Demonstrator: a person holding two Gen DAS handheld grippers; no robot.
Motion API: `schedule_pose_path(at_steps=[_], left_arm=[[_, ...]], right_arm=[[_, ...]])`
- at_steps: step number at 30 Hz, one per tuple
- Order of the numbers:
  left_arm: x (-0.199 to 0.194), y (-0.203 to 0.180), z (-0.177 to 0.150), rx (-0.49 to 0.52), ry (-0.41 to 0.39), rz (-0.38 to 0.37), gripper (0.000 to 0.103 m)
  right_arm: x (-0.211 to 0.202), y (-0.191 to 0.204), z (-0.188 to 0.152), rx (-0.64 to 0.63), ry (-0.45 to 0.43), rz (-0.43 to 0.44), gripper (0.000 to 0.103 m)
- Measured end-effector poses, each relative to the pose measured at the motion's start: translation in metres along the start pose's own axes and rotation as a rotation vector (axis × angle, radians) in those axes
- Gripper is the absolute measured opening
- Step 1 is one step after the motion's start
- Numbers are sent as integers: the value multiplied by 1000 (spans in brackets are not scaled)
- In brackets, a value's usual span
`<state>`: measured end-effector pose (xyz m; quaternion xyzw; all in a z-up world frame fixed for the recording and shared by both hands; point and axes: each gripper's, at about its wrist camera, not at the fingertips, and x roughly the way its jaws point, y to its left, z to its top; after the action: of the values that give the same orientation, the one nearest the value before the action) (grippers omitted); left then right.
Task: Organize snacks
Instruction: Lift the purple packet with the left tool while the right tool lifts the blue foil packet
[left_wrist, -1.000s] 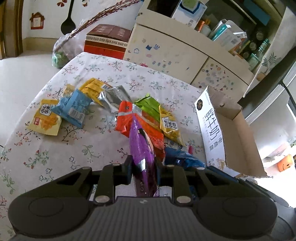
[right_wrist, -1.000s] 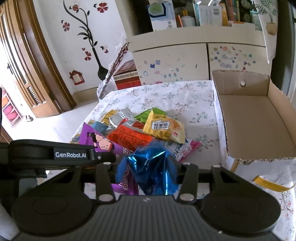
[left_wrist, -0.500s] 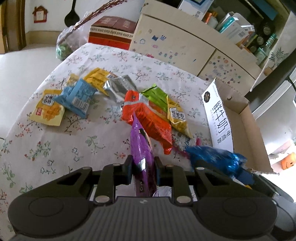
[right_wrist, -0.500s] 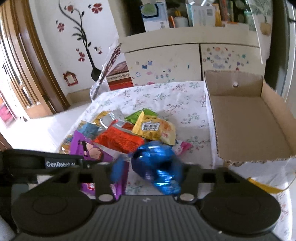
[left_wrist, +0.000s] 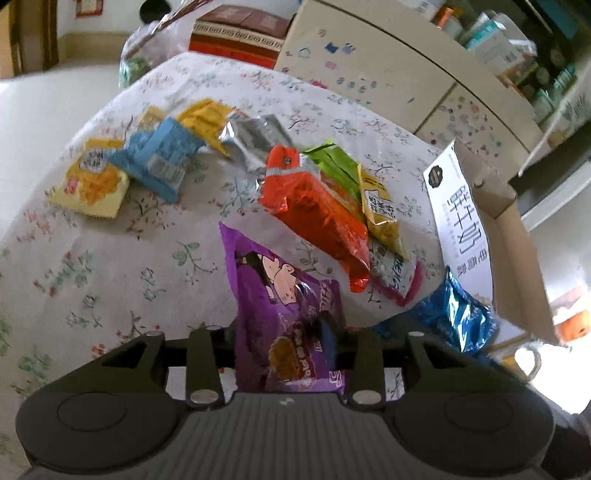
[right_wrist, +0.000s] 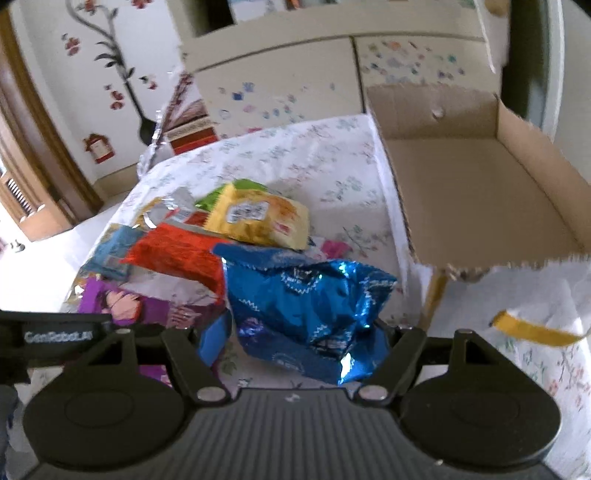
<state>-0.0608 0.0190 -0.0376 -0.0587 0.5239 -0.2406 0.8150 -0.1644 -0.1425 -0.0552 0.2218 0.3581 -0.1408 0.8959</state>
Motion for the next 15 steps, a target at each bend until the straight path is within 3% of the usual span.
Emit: schedule_pose_path(at_steps=[4, 7, 12, 15], left_arm=[[2, 1, -1, -22, -3, -26, 43], [-5, -5, 0, -2, -32, -30, 33], [-25, -16, 2, 48, -90, -23, 27], [-30, -20, 0, 75, -108, -3, 27]], right_arm=[[2, 3, -3, -20, -2, -1, 65], [-1, 11, -4, -59, -17, 2, 59], [-14, 27, -3, -129, -77, 20, 54], [-16, 34, -4, -149, -68, 53, 54]])
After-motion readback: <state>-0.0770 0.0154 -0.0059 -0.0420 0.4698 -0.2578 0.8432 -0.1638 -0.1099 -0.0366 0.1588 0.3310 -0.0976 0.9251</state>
